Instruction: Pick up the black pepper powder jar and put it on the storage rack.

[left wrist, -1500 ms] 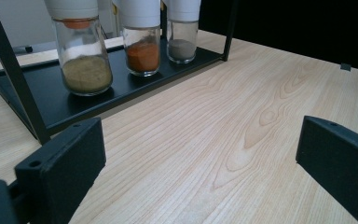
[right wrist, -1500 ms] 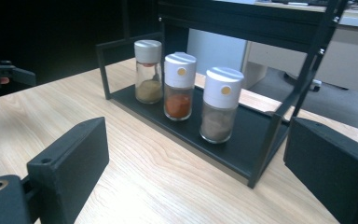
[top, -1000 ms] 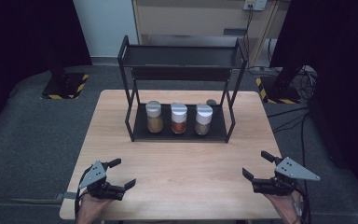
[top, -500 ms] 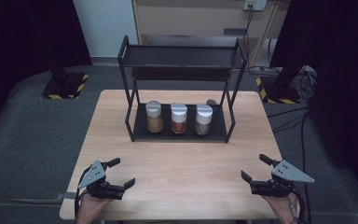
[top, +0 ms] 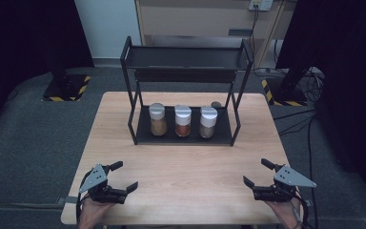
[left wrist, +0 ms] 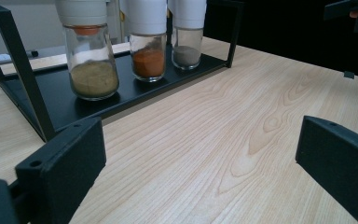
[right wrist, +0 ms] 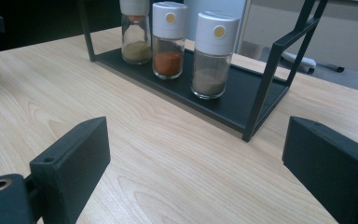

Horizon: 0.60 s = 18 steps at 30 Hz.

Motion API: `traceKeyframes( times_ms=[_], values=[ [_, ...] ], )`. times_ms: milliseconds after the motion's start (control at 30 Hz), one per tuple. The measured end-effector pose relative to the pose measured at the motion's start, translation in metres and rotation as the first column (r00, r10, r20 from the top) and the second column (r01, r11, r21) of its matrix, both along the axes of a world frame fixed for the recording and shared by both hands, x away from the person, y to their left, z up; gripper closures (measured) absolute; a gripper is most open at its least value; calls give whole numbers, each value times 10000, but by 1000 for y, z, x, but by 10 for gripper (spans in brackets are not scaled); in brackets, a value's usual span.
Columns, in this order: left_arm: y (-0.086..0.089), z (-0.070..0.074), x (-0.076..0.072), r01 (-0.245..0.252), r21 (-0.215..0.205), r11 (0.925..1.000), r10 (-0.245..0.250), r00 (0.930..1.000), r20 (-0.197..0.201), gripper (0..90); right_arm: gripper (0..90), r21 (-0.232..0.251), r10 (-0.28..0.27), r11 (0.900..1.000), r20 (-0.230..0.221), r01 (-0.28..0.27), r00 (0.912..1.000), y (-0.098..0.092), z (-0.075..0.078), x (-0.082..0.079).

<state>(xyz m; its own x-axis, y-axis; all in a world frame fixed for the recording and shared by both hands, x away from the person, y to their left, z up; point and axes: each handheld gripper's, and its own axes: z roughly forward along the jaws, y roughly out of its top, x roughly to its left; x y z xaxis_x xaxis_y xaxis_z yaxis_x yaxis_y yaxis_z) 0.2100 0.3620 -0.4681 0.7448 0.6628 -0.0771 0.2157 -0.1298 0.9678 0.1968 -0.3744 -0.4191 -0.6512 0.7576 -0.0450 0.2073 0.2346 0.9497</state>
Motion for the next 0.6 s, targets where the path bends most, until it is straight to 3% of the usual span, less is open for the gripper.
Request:
traceKeyframes(
  times_ms=[600],
  values=[
    [-1,0,1,87,15,10000,-87,10000,40,7,76,-88,-60,9999,-139,59,9999,0,-1,1]
  ],
)
